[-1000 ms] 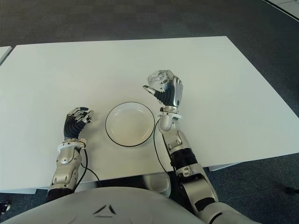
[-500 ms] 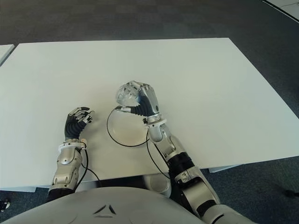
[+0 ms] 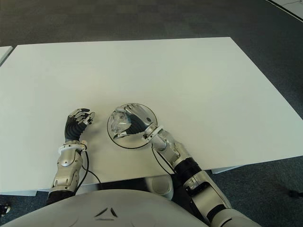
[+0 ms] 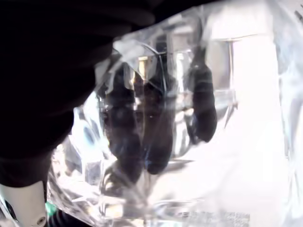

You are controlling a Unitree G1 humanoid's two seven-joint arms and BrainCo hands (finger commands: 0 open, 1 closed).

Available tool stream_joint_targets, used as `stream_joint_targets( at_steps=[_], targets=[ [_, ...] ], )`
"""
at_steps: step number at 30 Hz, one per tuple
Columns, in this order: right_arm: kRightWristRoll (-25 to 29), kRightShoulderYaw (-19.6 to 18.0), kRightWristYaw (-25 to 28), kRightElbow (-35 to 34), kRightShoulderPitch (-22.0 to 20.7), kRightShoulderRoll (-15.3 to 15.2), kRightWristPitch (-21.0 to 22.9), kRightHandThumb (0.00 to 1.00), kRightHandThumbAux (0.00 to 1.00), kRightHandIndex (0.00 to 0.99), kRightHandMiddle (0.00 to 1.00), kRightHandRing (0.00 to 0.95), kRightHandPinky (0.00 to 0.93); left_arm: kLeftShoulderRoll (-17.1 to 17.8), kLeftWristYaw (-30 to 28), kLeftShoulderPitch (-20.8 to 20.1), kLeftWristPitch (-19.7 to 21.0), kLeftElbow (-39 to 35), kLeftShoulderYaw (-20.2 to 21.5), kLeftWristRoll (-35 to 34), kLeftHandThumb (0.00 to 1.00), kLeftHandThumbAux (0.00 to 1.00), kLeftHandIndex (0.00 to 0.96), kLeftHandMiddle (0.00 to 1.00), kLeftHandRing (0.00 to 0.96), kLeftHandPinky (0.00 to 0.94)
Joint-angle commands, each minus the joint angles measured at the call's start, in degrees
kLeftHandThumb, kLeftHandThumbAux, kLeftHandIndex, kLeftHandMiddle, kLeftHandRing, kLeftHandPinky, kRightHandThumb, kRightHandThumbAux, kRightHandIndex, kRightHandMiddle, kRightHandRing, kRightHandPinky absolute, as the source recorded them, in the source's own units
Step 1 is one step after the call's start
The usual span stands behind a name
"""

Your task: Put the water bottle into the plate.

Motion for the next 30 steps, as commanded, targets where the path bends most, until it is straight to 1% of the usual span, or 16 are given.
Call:
stream_joint_targets(
  at_steps=[1, 3, 5, 9, 13, 15, 17, 23, 25, 28, 30],
  targets=[
    [-0.95, 1.24, 8.3, -3.76, 0.84, -0.56, 6.64, 0.705, 0.724, 0.438, 0.872, 0.862, 0.85, 0.08, -0.41, 0.17, 0.73, 2.01, 0.19, -0.4, 0.704, 0.72, 0.435, 0.606, 0.59, 0.566],
    [-0.87, 1.68, 12.86, -5.59, 1.22, -0.89, 9.9, 0.705, 0.724, 0.438, 0.872, 0.859, 0.848, 0.12, -0.29, 0.17, 0.03, 2.21, 0.14, -0.18, 0.705, 0.72, 0.435, 0.61, 0.595, 0.574],
    [-0.68, 1.84, 15.79, -7.0, 1.51, -1.05, 12.08, 0.706, 0.724, 0.439, 0.865, 0.853, 0.839, 0.12, -0.17, 0.18, -0.32, 2.29, 0.1, -0.02, 0.706, 0.72, 0.435, 0.614, 0.597, 0.578],
    [-0.64, 2.58, 23.38, -10.23, 1.85, -1.63, 17.62, 0.706, 0.725, 0.439, 0.843, 0.831, 0.813, 0.21, 0.13, 0.22, -0.06, 2.16, 0.05, 0.37, 0.706, 0.72, 0.435, 0.618, 0.599, 0.576],
    [-2.2, 3.6, 27.4, -12.49, 1.74, -2.38, 21.06, 0.702, 0.726, 0.437, 0.794, 0.778, 0.743, 0.29, 0.38, 0.16, 0.43, 2.02, 0.05, 0.76, 0.707, 0.72, 0.436, 0.617, 0.598, 0.571],
    [-3.33, 4.21, 28.61, -13.33, 1.61, -2.78, 22.03, 0.698, 0.728, 0.433, 0.745, 0.727, 0.676, 0.31, 0.45, 0.18, 0.32, 1.98, 0.01, 0.95, 0.707, 0.72, 0.436, 0.616, 0.596, 0.57],
    [-3.9, 4.6, 29.17, -13.83, 1.57, -3.0, 22.49, 0.696, 0.729, 0.431, 0.704, 0.69, 0.644, 0.32, 0.52, 0.2, 0.2, 1.95, -0.01, 1.08, 0.707, 0.72, 0.436, 0.614, 0.594, 0.569],
    [-4.16, 5.08, 29.54, -14.57, 1.66, -3.41, 22.92, 0.695, 0.729, 0.428, 0.614, 0.611, 0.585, 0.15, 0.43, 0.25, 0.2, 1.73, 0.12, 0.82, 0.707, 0.72, 0.436, 0.612, 0.594, 0.573],
    [-3.85, 5.2, 29.5, -14.65, 1.52, -3.85, 22.28, 0.694, 0.73, 0.427, 0.597, 0.596, 0.572, 0.12, 0.4, 0.22, 0.04, 1.76, 0.18, 0.73, 0.707, 0.72, 0.436, 0.611, 0.593, 0.573],
    [-3.13, 5.27, 29.49, -14.71, 1.26, -4.53, 21.08, 0.685, 0.733, 0.417, 0.516, 0.532, 0.501, 0.16, 0.43, 0.23, 0.25, 1.65, 0.18, 0.81, 0.708, 0.72, 0.436, 0.611, 0.594, 0.574],
    [-2.81, 5.31, 29.57, -14.73, 1.18, -4.69, 20.86, 0.683, 0.734, 0.414, 0.486, 0.509, 0.477, 0.19, 0.39, 0.24, 0.51, 1.57, 0.2, 0.79, 0.707, 0.72, 0.436, 0.612, 0.595, 0.575]
  ],
)
